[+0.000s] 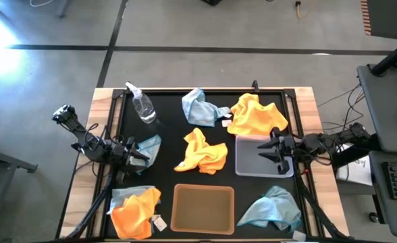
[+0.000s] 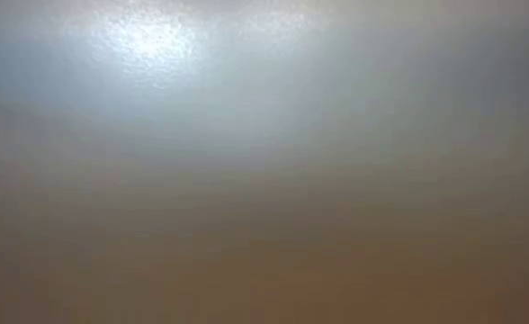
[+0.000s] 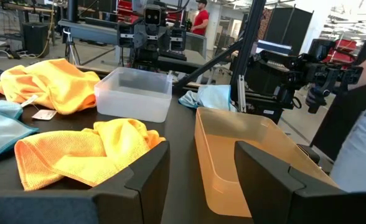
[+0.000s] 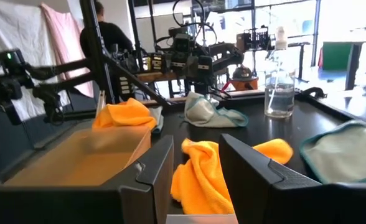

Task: Sort microfiber towel by color & place in baskets
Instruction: Put the orange microfiber towel into the transparent bin

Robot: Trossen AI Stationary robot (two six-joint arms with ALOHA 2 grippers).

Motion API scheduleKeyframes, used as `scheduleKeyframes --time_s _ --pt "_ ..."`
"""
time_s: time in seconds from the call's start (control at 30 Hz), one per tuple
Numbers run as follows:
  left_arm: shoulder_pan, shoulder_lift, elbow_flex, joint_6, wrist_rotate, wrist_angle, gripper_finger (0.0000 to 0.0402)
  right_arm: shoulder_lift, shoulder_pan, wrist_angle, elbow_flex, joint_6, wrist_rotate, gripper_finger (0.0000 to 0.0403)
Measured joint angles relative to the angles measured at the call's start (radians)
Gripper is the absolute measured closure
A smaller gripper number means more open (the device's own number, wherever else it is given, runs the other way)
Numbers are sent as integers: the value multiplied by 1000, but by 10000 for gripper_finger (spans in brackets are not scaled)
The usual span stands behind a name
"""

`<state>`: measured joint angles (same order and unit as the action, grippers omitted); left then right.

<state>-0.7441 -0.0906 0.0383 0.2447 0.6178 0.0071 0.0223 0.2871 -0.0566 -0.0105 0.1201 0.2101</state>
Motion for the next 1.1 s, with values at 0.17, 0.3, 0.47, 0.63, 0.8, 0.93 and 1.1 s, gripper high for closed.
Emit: scheduleKeyframes --time_s 0.17,0.3,0.47,0.63,0.8,0.93,1.1 --pt "0 0 0 0 0 0 237 0 0 -4 0 107 2 280" --pt "0 0 0 0 0 0 237 0 0 -7 0 176 2 280" --pt "0 0 0 0 0 0 237 0 0 -8 0 280 1 280" --pt "0 0 0 0 0 0 237 0 0 -8 0 376 1 280" --pt "0 0 0 0 0 0 237 0 0 -7 0 474 1 280" --pt "0 0 0 0 0 0 237 0 0 -1 0 484 0 280" --pt "0 0 0 0 0 0 237 0 0 -1 0 484 1 280"
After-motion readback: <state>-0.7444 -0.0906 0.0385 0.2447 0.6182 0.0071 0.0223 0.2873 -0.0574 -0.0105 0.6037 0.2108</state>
